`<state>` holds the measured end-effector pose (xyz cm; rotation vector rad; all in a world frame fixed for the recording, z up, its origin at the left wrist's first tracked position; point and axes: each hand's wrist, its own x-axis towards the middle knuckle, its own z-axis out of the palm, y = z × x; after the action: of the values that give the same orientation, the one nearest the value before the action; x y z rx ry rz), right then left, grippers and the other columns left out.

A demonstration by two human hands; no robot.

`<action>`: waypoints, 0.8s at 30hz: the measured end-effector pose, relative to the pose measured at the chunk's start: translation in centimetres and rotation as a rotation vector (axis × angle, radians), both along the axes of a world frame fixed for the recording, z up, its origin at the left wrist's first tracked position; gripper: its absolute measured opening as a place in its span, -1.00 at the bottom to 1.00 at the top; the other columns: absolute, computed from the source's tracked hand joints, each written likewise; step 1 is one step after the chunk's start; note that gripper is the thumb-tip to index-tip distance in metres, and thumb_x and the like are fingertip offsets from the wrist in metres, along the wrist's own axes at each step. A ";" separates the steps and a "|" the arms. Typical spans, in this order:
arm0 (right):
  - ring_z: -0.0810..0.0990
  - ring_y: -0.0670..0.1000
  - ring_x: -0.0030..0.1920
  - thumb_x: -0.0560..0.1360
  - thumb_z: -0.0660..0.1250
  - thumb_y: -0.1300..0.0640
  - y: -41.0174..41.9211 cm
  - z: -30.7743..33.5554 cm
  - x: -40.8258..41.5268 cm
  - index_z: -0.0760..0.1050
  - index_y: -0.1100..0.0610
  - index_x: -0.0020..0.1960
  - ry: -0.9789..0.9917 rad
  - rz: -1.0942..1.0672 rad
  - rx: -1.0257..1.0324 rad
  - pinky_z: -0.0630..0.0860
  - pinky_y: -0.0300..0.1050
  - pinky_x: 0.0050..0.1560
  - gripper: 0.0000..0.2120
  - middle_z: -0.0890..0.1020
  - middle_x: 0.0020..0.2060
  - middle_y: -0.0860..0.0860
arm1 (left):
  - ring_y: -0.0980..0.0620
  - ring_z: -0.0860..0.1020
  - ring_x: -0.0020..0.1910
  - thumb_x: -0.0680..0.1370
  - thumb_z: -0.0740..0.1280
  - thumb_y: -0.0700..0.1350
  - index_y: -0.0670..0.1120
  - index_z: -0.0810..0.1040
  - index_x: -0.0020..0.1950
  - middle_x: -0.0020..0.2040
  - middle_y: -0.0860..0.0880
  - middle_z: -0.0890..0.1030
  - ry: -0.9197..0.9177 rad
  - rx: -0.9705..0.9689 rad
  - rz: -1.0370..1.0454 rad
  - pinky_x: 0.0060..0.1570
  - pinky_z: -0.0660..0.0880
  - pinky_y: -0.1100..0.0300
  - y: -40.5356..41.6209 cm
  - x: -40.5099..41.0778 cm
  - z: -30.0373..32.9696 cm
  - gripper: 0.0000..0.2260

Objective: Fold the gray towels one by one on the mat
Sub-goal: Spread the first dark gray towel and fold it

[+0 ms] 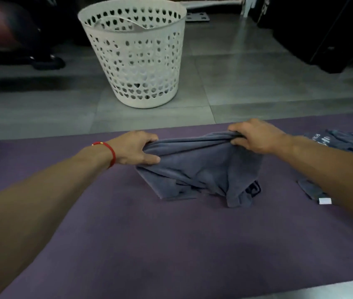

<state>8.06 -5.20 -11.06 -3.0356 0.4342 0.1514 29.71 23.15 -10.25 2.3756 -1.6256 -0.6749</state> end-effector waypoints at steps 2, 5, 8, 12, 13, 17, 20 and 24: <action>0.56 0.23 0.07 0.58 0.34 -0.01 -0.5 0.1 2.8 0.38 -0.10 0.00 -0.011 -0.024 -0.030 0.42 0.02 -0.10 -0.88 0.61 0.03 0.09 | -0.10 0.51 -0.10 0.57 0.38 -0.01 -0.01 0.38 -0.02 -0.04 -0.07 0.57 -0.093 0.086 0.044 -0.15 0.35 0.11 0.3 2.5 -0.2 -0.81; 0.57 0.29 0.02 0.56 0.37 0.09 -1.6 1.6 6.7 0.41 -0.05 -0.01 -0.099 -0.060 -0.038 0.50 0.10 -0.05 -0.87 0.63 0.02 0.22 | -0.29 0.54 0.08 0.60 0.34 -0.01 -0.08 0.38 0.16 0.13 -0.28 0.56 -0.342 0.053 0.180 -0.01 0.43 0.00 -1.3 5.8 1.2 -0.76; 0.57 0.36 0.01 0.54 0.35 0.24 -3.4 4.7 9.0 0.53 0.18 0.03 -0.279 -0.152 -0.073 0.40 0.03 -0.13 -0.92 0.63 -0.02 0.31 | -0.37 0.55 0.09 0.60 0.33 0.01 -0.13 0.41 0.21 0.13 -0.34 0.55 -0.645 -0.108 0.313 -0.10 0.40 -0.07 -3.7 7.9 6.3 -0.71; 0.57 0.32 -0.04 0.43 0.32 0.36 -6.3 9.3 7.5 0.57 0.18 0.00 -0.577 -0.190 -0.168 0.48 0.10 -0.06 -0.81 0.60 -0.09 0.26 | -0.37 0.55 0.07 0.58 0.32 -0.09 -0.16 0.42 0.16 0.09 -0.33 0.58 -0.771 -0.326 0.291 -0.13 0.38 -0.07 -5.8 8.3 13.0 -0.77; 0.56 0.30 -0.03 0.42 0.31 0.38 -7.1 9.5 6.3 0.59 0.18 0.02 -0.619 -0.213 -0.190 0.48 0.10 -0.02 -0.77 0.60 -0.08 0.24 | -0.35 0.54 0.05 0.55 0.32 -0.14 -0.15 0.41 0.11 0.07 -0.31 0.58 -0.761 -0.359 0.229 -0.14 0.39 -0.06 -6.1 7.7 13.5 -0.81; 0.57 0.29 -0.01 0.43 0.27 0.35 -7.8 6.0 0.0 0.60 0.21 0.10 -0.621 -0.176 -0.191 0.51 0.14 -0.04 -0.72 0.57 -0.02 0.22 | -0.30 0.55 -0.05 0.50 0.33 -0.12 -0.10 0.35 0.11 -0.02 -0.26 0.58 -0.652 -0.260 -0.040 -0.19 0.41 -0.02 -5.8 3.2 8.6 -0.76; 0.60 0.28 0.03 0.42 0.36 0.39 -6.9 -0.3 -4.6 0.60 0.14 0.20 -0.327 -0.134 -0.138 0.54 0.14 -0.06 -0.62 0.58 0.06 0.17 | -0.27 0.57 0.05 0.55 0.31 0.00 -0.07 0.36 0.22 0.10 -0.20 0.59 -0.572 -0.054 -0.166 -0.02 0.46 -0.03 -4.9 -1.4 -0.8 -0.70; 0.47 0.09 0.35 0.46 0.35 0.27 -3.3 -9.6 -10.2 0.47 -0.13 0.40 0.199 -0.122 -0.210 0.37 0.04 0.24 -0.43 0.52 0.33 -0.07 | -0.22 0.52 0.23 0.64 0.18 -0.09 -0.12 0.25 0.48 0.32 -0.17 0.49 -0.377 0.188 -0.258 0.14 0.42 -0.03 -2.8 -8.6 -13.5 -0.58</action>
<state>-2.17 -8.54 -20.70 -3.1985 0.6903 0.4297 21.16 20.33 -23.72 2.5708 -2.1375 -0.4550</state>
